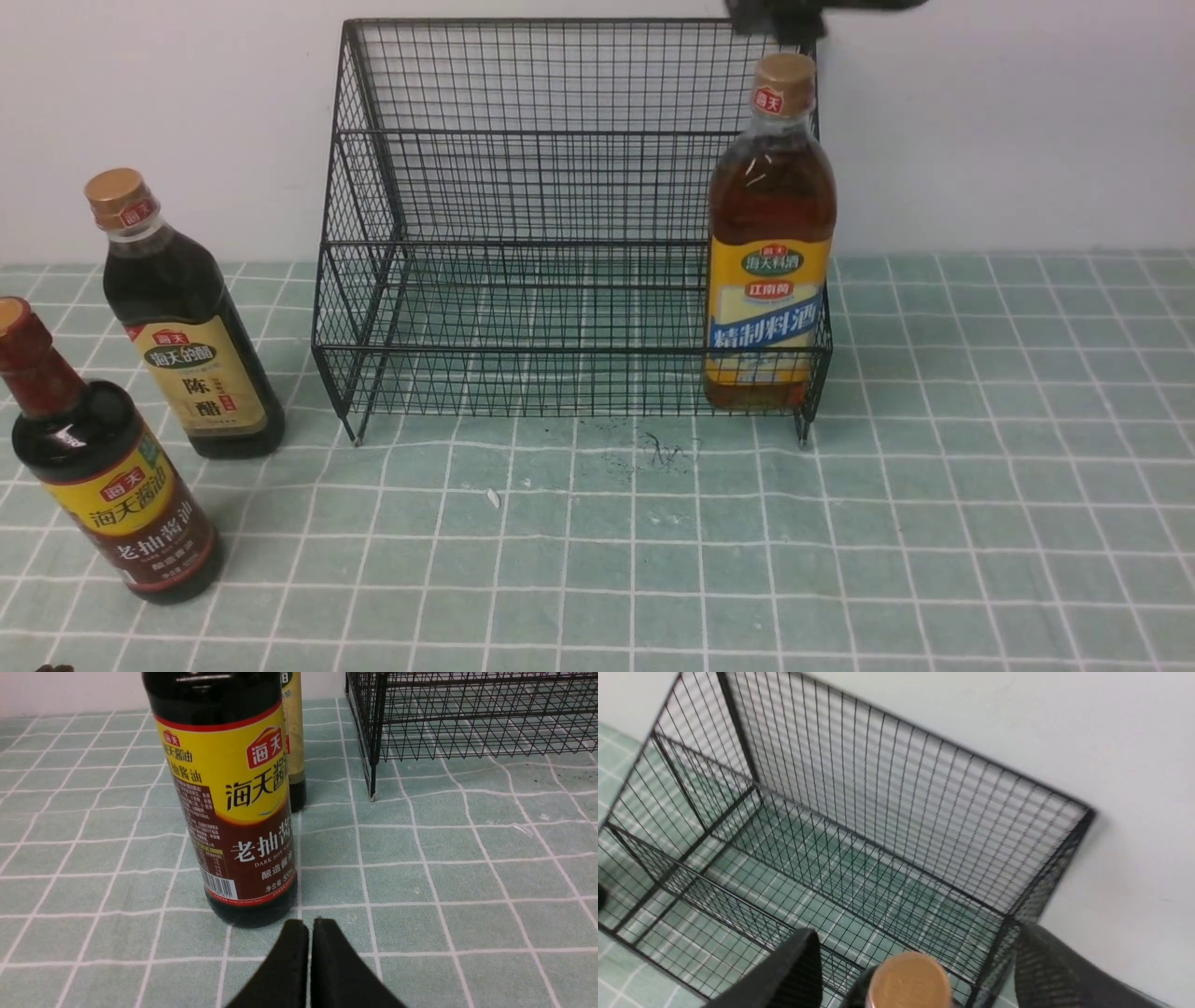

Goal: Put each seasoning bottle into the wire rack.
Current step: Use the left arm to grab the condiment bottle closest to it

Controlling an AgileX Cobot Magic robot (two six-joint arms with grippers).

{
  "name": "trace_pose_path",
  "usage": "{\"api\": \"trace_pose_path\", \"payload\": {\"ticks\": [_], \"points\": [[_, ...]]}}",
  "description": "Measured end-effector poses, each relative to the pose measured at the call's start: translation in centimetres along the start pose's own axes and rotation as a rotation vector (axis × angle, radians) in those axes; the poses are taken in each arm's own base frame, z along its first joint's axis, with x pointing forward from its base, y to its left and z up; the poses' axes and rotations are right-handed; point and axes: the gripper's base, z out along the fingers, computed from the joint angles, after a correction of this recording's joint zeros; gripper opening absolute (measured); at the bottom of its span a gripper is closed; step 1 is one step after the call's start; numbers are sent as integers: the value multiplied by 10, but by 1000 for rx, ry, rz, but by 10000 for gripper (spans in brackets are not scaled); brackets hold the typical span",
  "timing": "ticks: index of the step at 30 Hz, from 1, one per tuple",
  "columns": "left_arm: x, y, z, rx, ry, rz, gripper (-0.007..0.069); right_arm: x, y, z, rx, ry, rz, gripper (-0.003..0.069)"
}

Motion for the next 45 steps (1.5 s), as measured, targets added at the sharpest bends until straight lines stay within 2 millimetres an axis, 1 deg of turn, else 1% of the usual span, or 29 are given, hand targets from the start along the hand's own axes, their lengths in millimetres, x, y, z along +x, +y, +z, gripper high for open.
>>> {"api": "trace_pose_path", "payload": {"ticks": [1,2,3,4,5,6,7,8,9,10,12,13,15,17,18,21,24,25,26,29,30,33,34,35,36,37,38,40,45], "points": [[0,0,0,0,0,0,-6,-4,-1,-12,3,-9,3,506],[0,0,0,0,0,0,-6,-4,-2,-16,3,-12,5,505],[0,0,0,0,0,0,-6,-10,-5,-48,9,-28,12,484],[0,0,0,0,0,0,-6,-11,-5,-53,11,-33,13,480],[0,0,0,0,0,0,-6,-14,-9,-85,19,-53,20,439],[0,0,0,0,0,0,-6,-13,-9,-89,21,-53,20,433],[0,0,0,0,0,0,-6,-13,-13,-123,34,-81,30,378],[0,0,0,0,0,0,-6,-11,-15,-140,40,-94,41,342],[0,0,0,0,0,0,-6,-8,-18,-166,56,-125,61,270],[0,0,0,0,0,0,-6,-6,-20,-179,62,-145,78,238],[0,0,0,0,0,0,-6,5,-26,-235,82,-250,132,109],[0,0,0,0,0,0,-6,8,-27,-244,85,-268,142,88],[0,0,0,0,0,0,-6,31,-31,-289,89,-347,185,18],[0,0,0,0,0,0,-6,59,-33,-319,89,-388,211,-4],[0,0,0,0,0,0,-6,72,-34,-328,89,-399,219,-8],[0,0,0,0,0,0,-6,119,-33,-341,79,-454,231,-13],[0,0,0,0,0,0,-6,154,-28,-329,36,-511,237,-13],[0,0,0,0,0,0,-6,156,-26,-324,27,-512,237,-13],[0,0,0,0,0,0,-6,173,-23,-316,-7,-549,242,-13],[0,0,0,0,0,0,-6,194,-15,-289,-67,-617,256,-13],[0,0,0,0,0,0,-6,202,-13,-274,-84,-624,261,-13],[0,0,0,0,0,0,-6,214,-7,-243,-135,-661,293,-14],[0,0,0,0,0,0,-6,222,-4,-226,-142,-639,303,-14],[0,0,0,0,0,0,-6,221,-5,-227,-144,-656,303,-14],[0,0,0,0,0,0,-6,232,-3,-210,-149,-627,311,-14],[0,0,0,0,0,0,-6,239,-2,-201,-147,-605,312,-14],[0,0,0,0,0,0,-6,239,-2,-201,-147,-608,312,-14],[0,0,0,0,0,0,-6,258,0,-180,-121,-537,271,-15],[0,0,0,0,0,0,-6,283,1,-155,-63,-466,145,-15]]}}
